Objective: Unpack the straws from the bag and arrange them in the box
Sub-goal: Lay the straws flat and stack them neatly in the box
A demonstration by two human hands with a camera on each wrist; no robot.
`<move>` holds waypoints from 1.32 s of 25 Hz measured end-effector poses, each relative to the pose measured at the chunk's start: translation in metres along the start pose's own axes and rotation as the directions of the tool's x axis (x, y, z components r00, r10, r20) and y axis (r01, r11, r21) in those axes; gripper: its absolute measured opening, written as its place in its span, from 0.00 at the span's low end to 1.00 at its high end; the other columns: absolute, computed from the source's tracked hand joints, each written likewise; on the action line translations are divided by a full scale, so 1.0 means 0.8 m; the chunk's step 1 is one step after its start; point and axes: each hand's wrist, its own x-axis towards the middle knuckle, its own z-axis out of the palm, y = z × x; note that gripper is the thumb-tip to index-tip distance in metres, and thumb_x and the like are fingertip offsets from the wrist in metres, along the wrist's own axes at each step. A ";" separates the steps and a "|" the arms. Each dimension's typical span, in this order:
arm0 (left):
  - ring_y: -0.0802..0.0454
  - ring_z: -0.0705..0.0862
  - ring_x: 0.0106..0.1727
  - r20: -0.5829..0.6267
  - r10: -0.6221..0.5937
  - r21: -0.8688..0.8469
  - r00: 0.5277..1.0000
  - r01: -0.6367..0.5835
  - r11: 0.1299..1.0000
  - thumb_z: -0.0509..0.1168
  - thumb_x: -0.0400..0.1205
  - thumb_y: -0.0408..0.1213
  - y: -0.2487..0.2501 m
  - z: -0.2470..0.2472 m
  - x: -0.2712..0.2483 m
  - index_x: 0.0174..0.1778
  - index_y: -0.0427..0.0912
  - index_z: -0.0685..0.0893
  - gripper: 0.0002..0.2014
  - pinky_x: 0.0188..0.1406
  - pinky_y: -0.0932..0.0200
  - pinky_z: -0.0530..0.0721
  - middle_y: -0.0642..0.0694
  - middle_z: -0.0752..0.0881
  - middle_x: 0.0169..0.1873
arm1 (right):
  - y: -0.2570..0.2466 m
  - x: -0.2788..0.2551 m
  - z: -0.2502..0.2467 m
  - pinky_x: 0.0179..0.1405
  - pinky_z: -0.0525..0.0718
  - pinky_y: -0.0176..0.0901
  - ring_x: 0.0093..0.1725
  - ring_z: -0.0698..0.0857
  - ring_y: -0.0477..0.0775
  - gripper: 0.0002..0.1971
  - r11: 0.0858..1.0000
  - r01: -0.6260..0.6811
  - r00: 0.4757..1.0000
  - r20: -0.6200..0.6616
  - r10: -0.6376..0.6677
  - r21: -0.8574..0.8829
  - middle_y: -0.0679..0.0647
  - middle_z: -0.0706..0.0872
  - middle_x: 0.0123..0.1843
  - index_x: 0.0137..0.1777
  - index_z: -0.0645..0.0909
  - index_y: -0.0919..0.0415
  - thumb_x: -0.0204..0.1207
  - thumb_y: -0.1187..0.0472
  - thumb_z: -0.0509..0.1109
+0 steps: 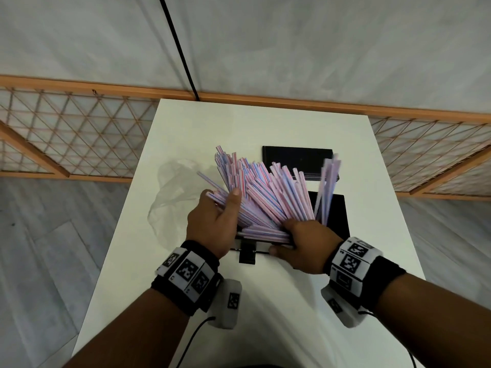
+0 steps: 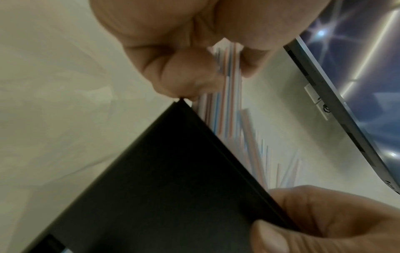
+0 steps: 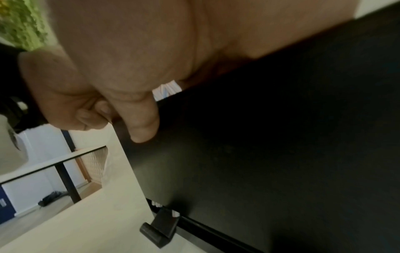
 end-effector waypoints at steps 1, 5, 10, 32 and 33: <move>0.41 0.88 0.36 0.000 -0.014 0.007 1.000 0.014 1.000 0.59 0.78 0.69 -0.001 -0.001 0.002 0.41 0.47 0.80 0.26 0.43 0.38 0.89 0.48 0.87 0.30 | -0.003 0.002 0.001 0.50 0.85 0.44 0.45 0.86 0.53 0.24 0.999 0.027 1.000 0.005 -0.027 0.017 0.47 0.84 0.44 0.58 0.78 0.49 0.74 0.32 0.67; 0.40 0.89 0.33 0.013 0.005 0.061 1.000 -0.006 0.998 0.53 0.76 0.74 0.004 -0.005 0.004 0.37 0.46 0.82 0.32 0.40 0.37 0.90 0.47 0.89 0.29 | -0.008 0.011 0.003 0.52 0.83 0.45 0.51 0.85 0.53 0.28 0.999 0.042 0.998 0.054 -0.043 0.020 0.48 0.84 0.50 0.59 0.77 0.46 0.72 0.26 0.61; 0.43 0.89 0.33 0.018 0.072 0.040 0.997 -0.073 0.997 0.54 0.82 0.66 0.009 -0.004 0.001 0.38 0.48 0.83 0.26 0.40 0.40 0.90 0.49 0.88 0.28 | -0.021 0.019 0.001 0.52 0.78 0.40 0.53 0.83 0.50 0.30 0.994 0.065 0.995 0.070 -0.071 0.086 0.47 0.84 0.54 0.67 0.76 0.45 0.72 0.28 0.64; 0.39 0.90 0.58 0.099 -0.206 -0.651 0.974 0.220 0.726 0.71 0.75 0.55 0.020 0.018 0.013 0.67 0.42 0.80 0.29 0.61 0.33 0.86 0.39 0.90 0.58 | 0.089 -0.015 -0.121 0.51 0.77 0.46 0.47 0.84 0.51 0.37 0.868 -0.378 0.897 -0.105 0.430 0.323 0.47 0.86 0.48 0.68 0.76 0.49 0.64 0.27 0.73; 0.38 0.89 0.59 0.095 -0.206 -0.674 0.974 0.216 0.706 0.71 0.75 0.54 0.021 0.018 0.014 0.69 0.43 0.80 0.28 0.62 0.32 0.85 0.38 0.89 0.60 | 0.084 -0.005 -0.119 0.50 0.76 0.44 0.46 0.82 0.49 0.33 0.898 -0.323 0.928 -0.087 0.363 0.298 0.44 0.83 0.48 0.66 0.77 0.47 0.66 0.29 0.73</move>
